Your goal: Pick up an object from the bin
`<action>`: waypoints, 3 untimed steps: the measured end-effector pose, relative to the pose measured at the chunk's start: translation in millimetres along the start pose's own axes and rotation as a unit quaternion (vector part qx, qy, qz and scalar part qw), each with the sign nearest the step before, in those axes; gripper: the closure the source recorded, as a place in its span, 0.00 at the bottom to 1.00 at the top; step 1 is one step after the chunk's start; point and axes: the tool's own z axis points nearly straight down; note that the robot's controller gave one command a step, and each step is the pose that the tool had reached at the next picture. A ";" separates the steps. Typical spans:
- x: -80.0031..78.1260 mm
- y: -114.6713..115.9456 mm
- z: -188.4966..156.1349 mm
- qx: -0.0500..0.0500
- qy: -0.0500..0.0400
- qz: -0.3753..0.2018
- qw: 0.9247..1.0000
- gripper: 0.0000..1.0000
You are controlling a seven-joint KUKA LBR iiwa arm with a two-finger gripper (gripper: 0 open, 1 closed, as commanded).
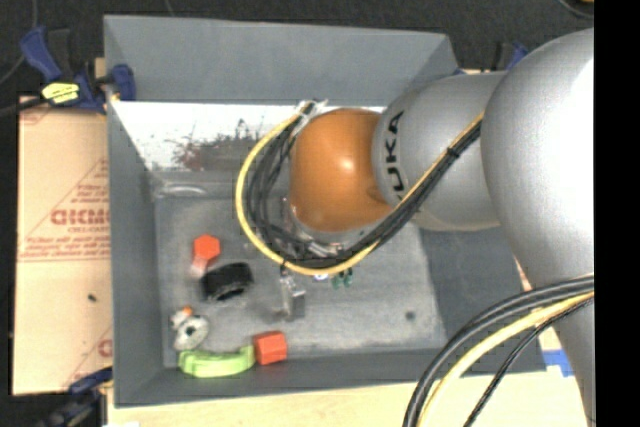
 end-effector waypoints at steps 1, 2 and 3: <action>-50.3 63.1 14.5 0.002 -0.006 -0.037 0.999 0.00; -29.2 38.3 16.7 0.000 -0.003 -0.167 0.986 1.00; -29.5 38.5 16.6 0.000 -0.003 -0.166 0.986 1.00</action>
Offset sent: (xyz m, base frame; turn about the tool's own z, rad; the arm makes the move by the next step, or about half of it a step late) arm 0.0141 0.0458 -0.0188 -0.3392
